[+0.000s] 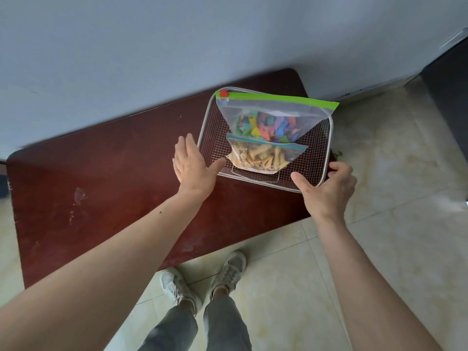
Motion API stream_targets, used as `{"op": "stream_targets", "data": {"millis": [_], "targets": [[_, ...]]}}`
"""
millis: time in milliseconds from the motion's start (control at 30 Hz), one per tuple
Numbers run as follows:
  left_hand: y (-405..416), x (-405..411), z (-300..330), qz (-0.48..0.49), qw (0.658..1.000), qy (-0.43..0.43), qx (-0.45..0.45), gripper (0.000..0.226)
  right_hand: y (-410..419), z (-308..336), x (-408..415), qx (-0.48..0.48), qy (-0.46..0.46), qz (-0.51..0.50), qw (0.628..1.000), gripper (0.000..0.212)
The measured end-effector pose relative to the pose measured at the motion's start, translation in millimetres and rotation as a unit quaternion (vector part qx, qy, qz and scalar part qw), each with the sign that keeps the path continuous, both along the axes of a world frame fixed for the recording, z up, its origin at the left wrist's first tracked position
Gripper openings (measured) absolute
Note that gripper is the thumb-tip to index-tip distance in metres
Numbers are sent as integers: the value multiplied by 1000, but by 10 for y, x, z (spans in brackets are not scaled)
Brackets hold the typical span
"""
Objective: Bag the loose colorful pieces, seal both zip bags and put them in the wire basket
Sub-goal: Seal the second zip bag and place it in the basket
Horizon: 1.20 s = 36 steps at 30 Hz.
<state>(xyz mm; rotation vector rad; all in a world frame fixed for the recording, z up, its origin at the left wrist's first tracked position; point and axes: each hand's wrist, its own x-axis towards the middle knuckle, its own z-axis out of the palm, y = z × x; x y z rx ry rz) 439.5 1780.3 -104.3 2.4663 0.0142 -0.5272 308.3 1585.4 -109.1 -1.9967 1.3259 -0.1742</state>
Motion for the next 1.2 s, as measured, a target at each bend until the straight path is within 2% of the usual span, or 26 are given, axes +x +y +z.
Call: {"op": "stream_targets", "data": {"millis": [100,167,233,333,400,600,1200], "targets": [[74,50,-134,56,994,71,-65,92,46,-42,-32,44,54,-38,997,93],[122,82,-212,88,985,108,-99,93,43,-118,-32,95,59,-57,992,88],[168,110,-286,102,980,122,-118,86,38,-190,-40,134,30,-57,989,67],[192,118,-358,98,978,120,-142,45,84,-239,-46,204,-47,-75,975,31],[180,115,-348,102,974,118,-164,31,118,-244,-42,225,-91,-89,966,21],[243,147,-350,125,969,95,-189,32,204,-269,22,207,-132,-111,963,23],[1257,184,-320,240,956,32,-168,21,878,-405,668,248,-133,-19,959,32]]}}
